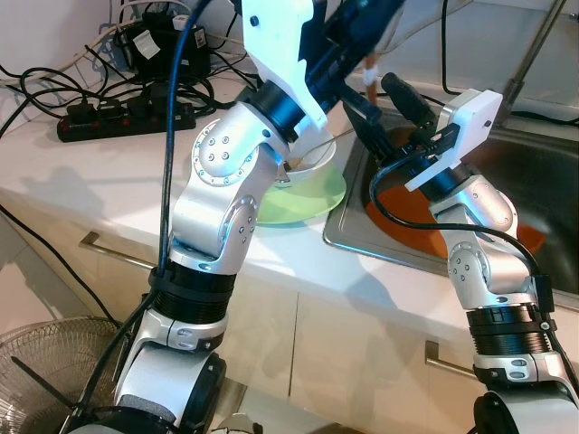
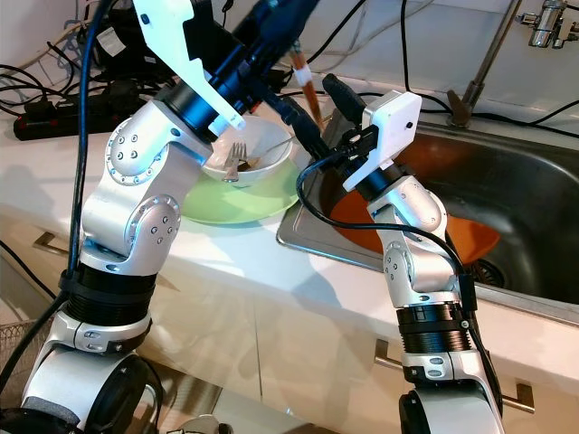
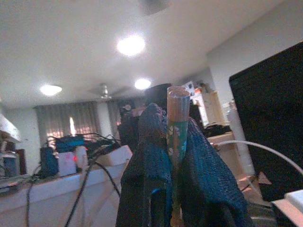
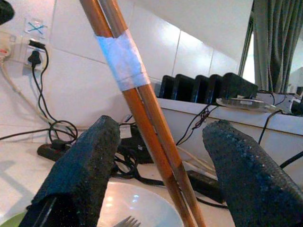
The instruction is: Kitchen organization
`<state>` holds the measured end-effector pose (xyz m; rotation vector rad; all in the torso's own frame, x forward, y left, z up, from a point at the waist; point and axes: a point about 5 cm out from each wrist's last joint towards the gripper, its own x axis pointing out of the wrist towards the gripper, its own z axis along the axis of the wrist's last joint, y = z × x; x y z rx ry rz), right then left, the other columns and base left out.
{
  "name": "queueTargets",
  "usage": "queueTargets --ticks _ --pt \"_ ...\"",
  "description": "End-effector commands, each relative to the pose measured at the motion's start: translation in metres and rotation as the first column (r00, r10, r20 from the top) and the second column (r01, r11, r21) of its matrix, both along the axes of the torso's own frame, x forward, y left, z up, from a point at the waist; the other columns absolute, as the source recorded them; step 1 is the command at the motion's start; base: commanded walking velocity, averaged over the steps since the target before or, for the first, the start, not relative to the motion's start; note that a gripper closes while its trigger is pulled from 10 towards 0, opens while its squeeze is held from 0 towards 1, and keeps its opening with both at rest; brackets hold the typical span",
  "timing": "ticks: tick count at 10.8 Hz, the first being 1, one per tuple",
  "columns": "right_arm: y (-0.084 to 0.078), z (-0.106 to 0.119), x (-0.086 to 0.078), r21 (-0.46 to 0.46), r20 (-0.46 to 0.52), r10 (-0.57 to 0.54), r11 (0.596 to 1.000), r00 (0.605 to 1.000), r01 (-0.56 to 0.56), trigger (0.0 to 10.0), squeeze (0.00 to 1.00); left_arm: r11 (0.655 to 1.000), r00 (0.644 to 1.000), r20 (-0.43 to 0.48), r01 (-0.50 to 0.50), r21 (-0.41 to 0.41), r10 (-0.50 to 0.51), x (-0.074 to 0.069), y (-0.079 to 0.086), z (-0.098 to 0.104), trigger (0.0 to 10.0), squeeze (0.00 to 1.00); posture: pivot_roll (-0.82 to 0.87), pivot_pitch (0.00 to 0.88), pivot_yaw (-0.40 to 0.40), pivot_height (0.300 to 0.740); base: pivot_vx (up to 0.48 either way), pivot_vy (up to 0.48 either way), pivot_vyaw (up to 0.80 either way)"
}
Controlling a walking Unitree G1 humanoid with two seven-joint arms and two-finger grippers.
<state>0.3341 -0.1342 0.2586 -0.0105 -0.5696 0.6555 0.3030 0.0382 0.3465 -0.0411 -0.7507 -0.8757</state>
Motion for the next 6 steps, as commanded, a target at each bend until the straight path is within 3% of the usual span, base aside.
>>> queueTargets --ticks 1,2,3,4,6 --pt "-0.0006 0.0005 0.0001 -0.002 0.000 -0.013 1.000 1.000 0.013 10.0 0.00 0.999 0.999 0.006 0.044 0.002 -0.044 -0.0056 -0.0028 0.0018 10.0 0.00 0.21 0.034 0.022 0.725 0.000 0.000 0.00" --pt "-0.0005 0.0008 0.0002 -0.002 0.000 -0.013 1.000 1.000 0.013 10.0 0.00 0.998 0.998 0.001 0.055 0.008 -0.055 -0.0063 -0.0033 0.0012 10.0 0.00 0.21 0.033 0.022 0.725 0.000 0.000 0.00" --pt "-0.0009 0.0010 0.0007 -0.003 0.000 -0.021 1.000 1.000 0.021 9.0 0.00 0.998 0.998 -0.002 0.059 0.013 -0.059 -0.0065 -0.0033 0.0008 10.0 0.00 0.21 0.033 0.021 0.725 0.000 0.000 0.00" --pt "-0.0016 0.0010 0.0012 -0.009 0.002 -0.024 1.000 1.000 0.024 0.0 0.00 0.998 0.998 -0.006 0.061 0.020 -0.061 -0.0067 -0.0038 0.0002 10.0 0.00 0.21 0.033 0.020 0.725 0.000 0.000 0.00" --pt "-0.0016 0.0001 0.0012 -0.012 0.000 -0.024 1.000 1.000 0.024 0.0 0.00 0.998 0.998 -0.008 0.061 0.028 -0.060 -0.0069 -0.0041 -0.0004 10.0 0.00 0.21 0.033 0.020 0.725 0.000 0.000 0.00"
